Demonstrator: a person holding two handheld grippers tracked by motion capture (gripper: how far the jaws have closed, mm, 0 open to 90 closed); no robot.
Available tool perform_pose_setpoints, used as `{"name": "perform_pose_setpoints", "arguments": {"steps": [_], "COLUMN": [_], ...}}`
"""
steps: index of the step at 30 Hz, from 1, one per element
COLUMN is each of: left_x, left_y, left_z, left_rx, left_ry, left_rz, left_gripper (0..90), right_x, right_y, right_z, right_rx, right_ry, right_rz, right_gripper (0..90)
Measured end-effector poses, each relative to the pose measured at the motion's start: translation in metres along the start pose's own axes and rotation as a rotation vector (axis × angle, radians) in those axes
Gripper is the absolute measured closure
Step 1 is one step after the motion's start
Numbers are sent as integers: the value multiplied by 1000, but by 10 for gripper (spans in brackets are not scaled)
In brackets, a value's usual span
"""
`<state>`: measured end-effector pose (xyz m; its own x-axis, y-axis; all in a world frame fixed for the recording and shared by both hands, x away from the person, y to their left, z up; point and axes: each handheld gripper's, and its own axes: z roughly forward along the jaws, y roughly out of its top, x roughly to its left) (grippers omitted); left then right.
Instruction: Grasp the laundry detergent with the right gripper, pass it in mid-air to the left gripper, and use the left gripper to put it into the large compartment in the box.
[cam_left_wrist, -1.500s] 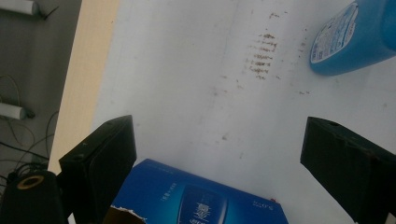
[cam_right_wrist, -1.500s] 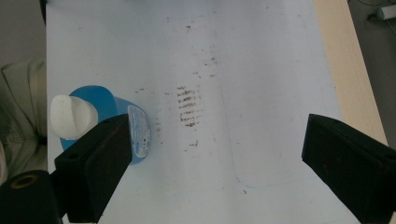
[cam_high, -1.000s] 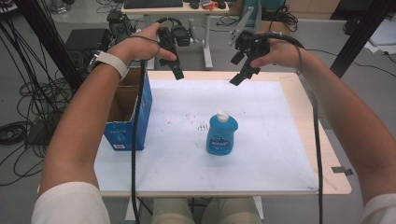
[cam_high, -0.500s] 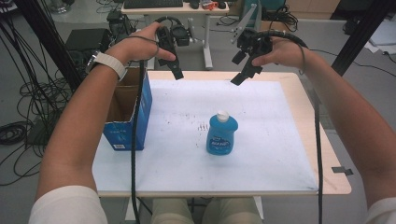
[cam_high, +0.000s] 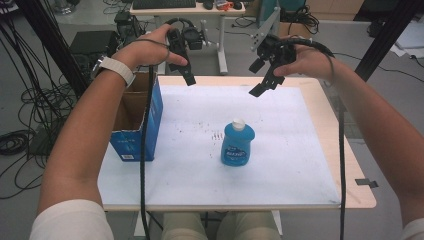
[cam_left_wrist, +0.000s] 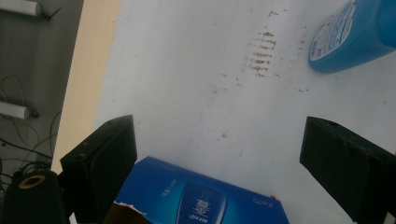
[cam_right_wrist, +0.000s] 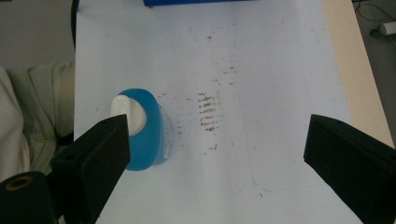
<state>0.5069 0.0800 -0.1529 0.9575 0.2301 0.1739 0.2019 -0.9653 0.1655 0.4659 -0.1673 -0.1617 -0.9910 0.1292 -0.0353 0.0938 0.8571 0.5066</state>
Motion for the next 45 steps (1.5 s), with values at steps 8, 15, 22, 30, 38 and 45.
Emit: {"name": "perform_pose_setpoints", "arguments": {"steps": [8, 15, 22, 30, 38, 45], "left_x": [-1, -2, -2, -2, -3, -3], "left_y": [-1, -1, -2, -4, -5, -4], "left_z": [2, 2, 2, 2, 4, 4], "left_rx": [3, -4, -4, -8, -14, -11], "left_ry": [3, 3, 4, 14, 13, 10], "left_rz": [-6, -4, -4, -6, -10, -9], "left_gripper": [113, 113, 113, 113, 113, 113], "right_x": [6, 16, 25, 34, 43, 49], "right_y": [-6, -8, -13, -23, -29, -34], "right_z": [-1, -2, 2, 9, 19, 25], "right_rx": [-18, -32, -68, -98, -109, -126], "right_ry": [0, 23, 45, 53, 52, 50], "right_rz": [0, 9, -5, -34, -34, -46], "right_gripper": [57, 51, 54, 55, 52, 44]}}
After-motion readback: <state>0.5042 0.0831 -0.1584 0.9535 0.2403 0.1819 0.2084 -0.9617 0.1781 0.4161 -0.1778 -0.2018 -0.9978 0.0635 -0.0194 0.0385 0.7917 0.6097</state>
